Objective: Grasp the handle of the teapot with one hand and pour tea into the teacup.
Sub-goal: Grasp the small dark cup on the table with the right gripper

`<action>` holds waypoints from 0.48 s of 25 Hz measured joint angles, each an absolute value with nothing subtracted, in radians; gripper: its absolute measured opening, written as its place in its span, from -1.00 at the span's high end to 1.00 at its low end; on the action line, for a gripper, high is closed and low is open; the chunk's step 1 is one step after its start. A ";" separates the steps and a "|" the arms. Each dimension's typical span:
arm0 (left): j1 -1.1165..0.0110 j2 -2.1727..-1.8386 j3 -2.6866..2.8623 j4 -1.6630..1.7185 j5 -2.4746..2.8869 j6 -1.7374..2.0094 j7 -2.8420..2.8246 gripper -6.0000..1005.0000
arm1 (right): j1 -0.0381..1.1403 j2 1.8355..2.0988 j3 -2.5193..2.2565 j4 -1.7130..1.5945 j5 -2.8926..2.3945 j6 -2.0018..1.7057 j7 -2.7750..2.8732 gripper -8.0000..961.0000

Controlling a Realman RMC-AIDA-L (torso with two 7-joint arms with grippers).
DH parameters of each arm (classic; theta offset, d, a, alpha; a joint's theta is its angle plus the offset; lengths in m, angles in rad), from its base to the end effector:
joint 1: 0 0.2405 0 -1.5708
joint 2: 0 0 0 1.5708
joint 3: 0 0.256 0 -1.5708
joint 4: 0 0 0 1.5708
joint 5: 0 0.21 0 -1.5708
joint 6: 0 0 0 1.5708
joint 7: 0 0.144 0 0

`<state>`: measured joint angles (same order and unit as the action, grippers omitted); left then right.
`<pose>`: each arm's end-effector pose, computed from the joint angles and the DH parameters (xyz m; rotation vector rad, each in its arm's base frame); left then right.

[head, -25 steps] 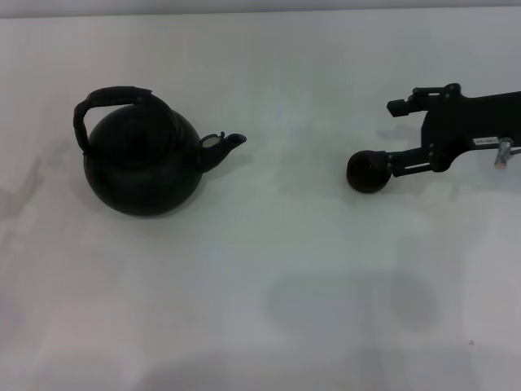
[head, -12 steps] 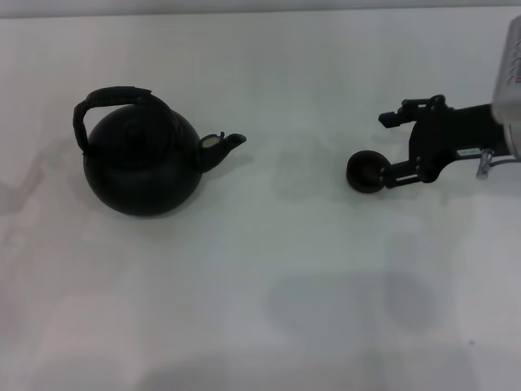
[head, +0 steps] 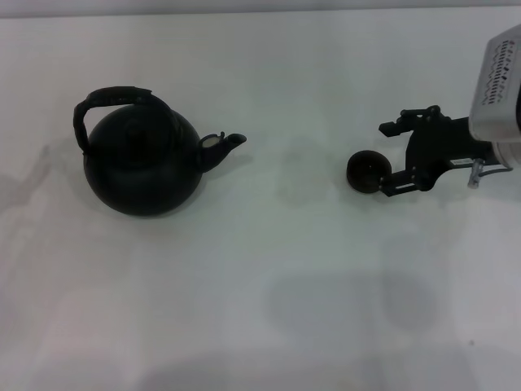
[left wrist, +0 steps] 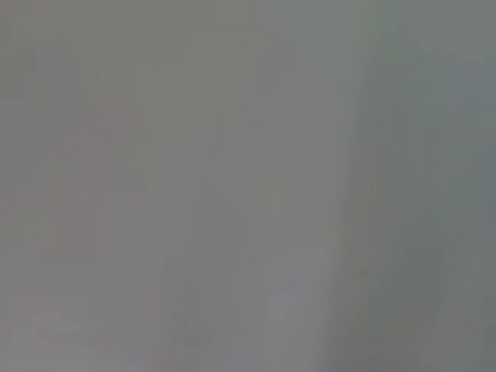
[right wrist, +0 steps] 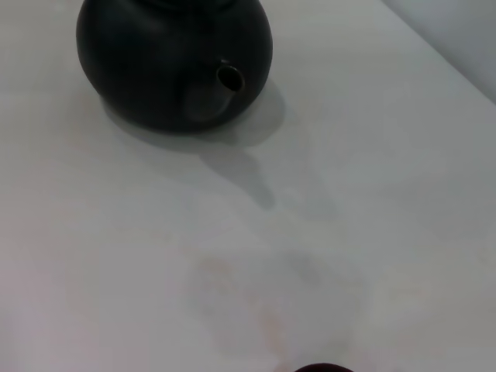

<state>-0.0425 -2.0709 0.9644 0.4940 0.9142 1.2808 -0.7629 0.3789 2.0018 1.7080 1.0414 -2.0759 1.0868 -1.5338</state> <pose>-0.3837 0.2376 0.0487 -1.7359 -0.6403 -0.7733 0.2654 0.3438 -0.0217 -2.7531 0.2415 -0.1200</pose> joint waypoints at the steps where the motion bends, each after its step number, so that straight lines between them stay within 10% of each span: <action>1: -0.045 -2.071 0.964 0.488 0.914 1.281 -0.760 -0.74 | 0.379 2.002 1.703 1.041 -2.077 1.083 -1.534 -0.80; 12: -0.056 -2.071 0.966 0.467 0.914 1.281 -0.750 -0.74 | 0.382 2.002 1.697 1.052 -2.074 1.123 -1.491 -0.80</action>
<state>-0.0559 -2.0709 0.9663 0.4671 0.9142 1.2807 -0.7501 0.3817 2.0018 1.6965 1.0516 -2.0740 1.1234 -1.4915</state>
